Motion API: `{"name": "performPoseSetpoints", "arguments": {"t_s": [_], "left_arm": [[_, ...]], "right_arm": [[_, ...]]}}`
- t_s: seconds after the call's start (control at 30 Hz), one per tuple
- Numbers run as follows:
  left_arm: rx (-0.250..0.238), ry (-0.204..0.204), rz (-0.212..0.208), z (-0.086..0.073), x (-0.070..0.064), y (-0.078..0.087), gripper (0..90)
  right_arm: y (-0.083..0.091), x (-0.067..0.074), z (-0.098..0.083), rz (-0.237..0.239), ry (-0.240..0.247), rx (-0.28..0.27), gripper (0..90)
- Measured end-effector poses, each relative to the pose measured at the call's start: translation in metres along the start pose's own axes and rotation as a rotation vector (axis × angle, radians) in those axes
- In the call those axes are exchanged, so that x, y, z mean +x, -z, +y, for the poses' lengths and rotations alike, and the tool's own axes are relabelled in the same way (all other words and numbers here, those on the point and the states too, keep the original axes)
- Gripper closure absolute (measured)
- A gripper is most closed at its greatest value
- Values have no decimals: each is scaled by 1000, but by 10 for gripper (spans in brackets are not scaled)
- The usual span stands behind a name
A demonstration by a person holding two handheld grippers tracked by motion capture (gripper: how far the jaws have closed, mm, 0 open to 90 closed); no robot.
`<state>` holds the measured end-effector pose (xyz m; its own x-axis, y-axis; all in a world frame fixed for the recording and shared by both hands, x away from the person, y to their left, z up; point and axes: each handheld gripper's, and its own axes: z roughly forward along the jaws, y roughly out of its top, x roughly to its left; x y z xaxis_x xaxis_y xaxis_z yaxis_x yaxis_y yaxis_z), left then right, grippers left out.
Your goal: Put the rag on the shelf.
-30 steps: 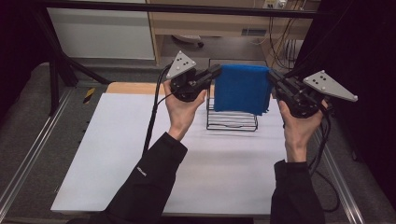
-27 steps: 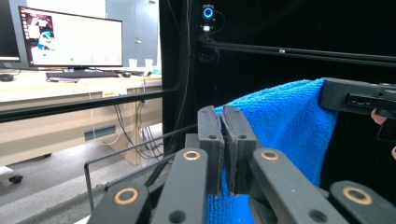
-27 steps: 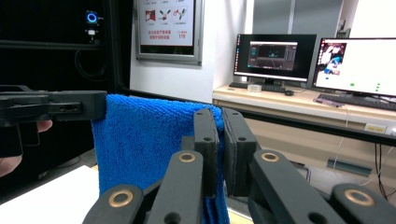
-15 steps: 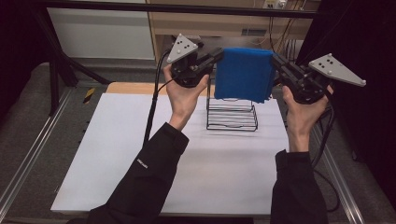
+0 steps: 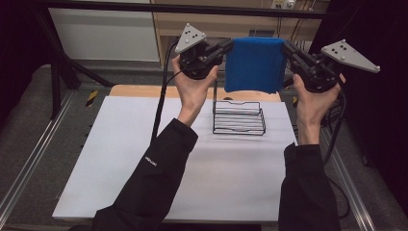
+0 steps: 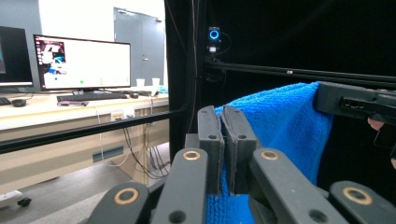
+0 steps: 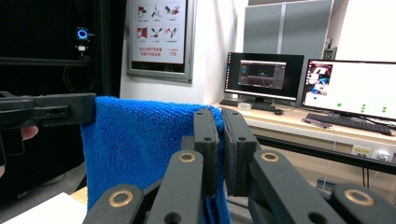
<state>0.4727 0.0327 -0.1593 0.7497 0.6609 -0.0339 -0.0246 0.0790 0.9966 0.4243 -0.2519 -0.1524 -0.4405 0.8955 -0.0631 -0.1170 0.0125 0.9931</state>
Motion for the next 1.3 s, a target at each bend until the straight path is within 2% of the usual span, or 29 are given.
{"name": "performPoseSetpoints", "arguments": {"t_s": [0.2,0.4,0.57,0.67,0.77,0.97,1.1,1.17,1.3], "left_arm": [[-5,12,5,4,5,-8,866],[-11,-10,21,7,8,-14,866],[-28,3,24,11,14,-17,866],[-27,-9,30,11,18,-20,866],[-31,-2,34,9,23,-22,866],[-15,-17,48,6,29,-30,866],[-6,-15,49,3,32,-35,866],[3,-28,53,0,34,-37,866],[14,-34,62,-7,39,-41,866]], "right_arm": [[-9,-5,5,-6,3,1,859],[-15,-9,9,-7,5,-2,859],[-23,-12,11,-9,8,-2,859],[-29,-13,11,-12,8,6,859],[-34,-14,11,-11,8,11,859],[-44,-18,8,-20,22,30,859],[-50,-22,2,-26,16,45,859],[-52,-24,-2,-26,9,49,859],[-56,-26,-9,-19,22,58,859]]}}
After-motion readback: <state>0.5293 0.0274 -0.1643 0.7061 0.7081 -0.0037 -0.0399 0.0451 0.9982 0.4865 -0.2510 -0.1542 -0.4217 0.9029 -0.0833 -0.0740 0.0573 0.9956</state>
